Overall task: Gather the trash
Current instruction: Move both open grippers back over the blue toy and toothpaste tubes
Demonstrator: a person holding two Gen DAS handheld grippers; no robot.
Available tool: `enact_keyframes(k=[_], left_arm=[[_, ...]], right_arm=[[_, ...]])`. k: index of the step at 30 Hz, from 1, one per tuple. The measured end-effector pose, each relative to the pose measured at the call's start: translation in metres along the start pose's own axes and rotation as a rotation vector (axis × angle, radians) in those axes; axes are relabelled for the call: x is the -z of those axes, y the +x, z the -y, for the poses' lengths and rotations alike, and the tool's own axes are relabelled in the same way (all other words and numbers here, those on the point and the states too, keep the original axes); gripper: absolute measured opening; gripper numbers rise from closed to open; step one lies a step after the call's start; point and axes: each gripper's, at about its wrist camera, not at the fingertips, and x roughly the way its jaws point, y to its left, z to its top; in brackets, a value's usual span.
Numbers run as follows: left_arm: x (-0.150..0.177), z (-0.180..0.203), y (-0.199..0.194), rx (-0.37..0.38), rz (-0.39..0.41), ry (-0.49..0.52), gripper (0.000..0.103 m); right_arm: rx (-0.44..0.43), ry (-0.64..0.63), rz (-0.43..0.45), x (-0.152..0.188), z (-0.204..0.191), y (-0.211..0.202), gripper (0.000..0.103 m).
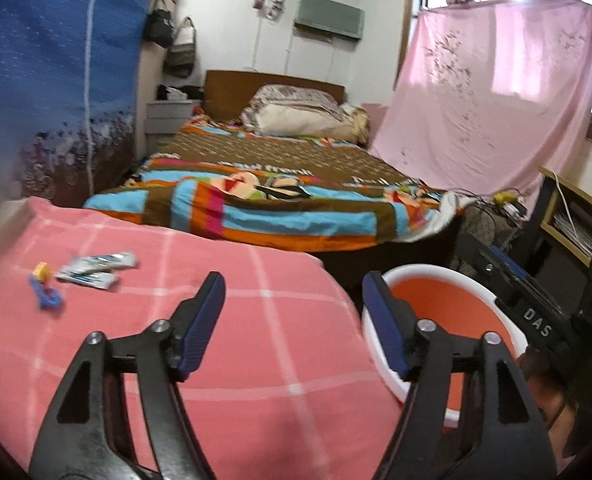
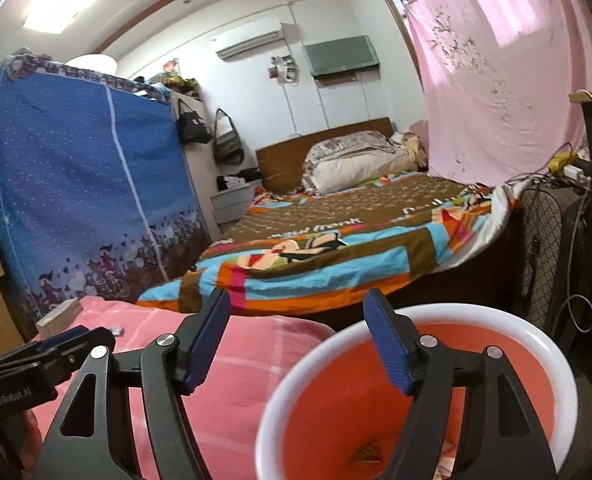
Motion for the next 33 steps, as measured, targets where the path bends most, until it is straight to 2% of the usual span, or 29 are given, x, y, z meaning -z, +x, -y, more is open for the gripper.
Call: enact_keyframes(k=[2, 5, 7, 18, 27, 33], left_arm=[[0.000, -0.009, -0.007, -0.028, 0.026, -0.008, 0.086], [0.002, -0.026, -0.021, -0.079, 0.090, -0.032, 0.100], [0.005, -0.037, -0.031, -0.129, 0.144, -0.052, 0.103], [0.009, -0.093, -0.066, -0.291, 0.265, -0.124, 0.103], [0.015, -0.136, -0.083, -0.373, 0.294, -0.147, 0.103], [0.016, -0.157, -0.091, -0.410, 0.338, -0.134, 0.103]], right_arm=[[-0.018, -0.006, 0.018, -0.001, -0.007, 0.000, 0.075], [-0.040, -0.009, 0.055, -0.003, -0.019, -0.002, 0.089], [-0.049, -0.006, 0.080, -0.003, -0.025, -0.002, 0.103], [-0.183, -0.015, 0.226, -0.002, -0.071, -0.005, 0.103], [-0.271, -0.096, 0.338, 0.009, -0.121, -0.008, 0.103], [-0.304, -0.168, 0.372, 0.020, -0.152, -0.005, 0.103]])
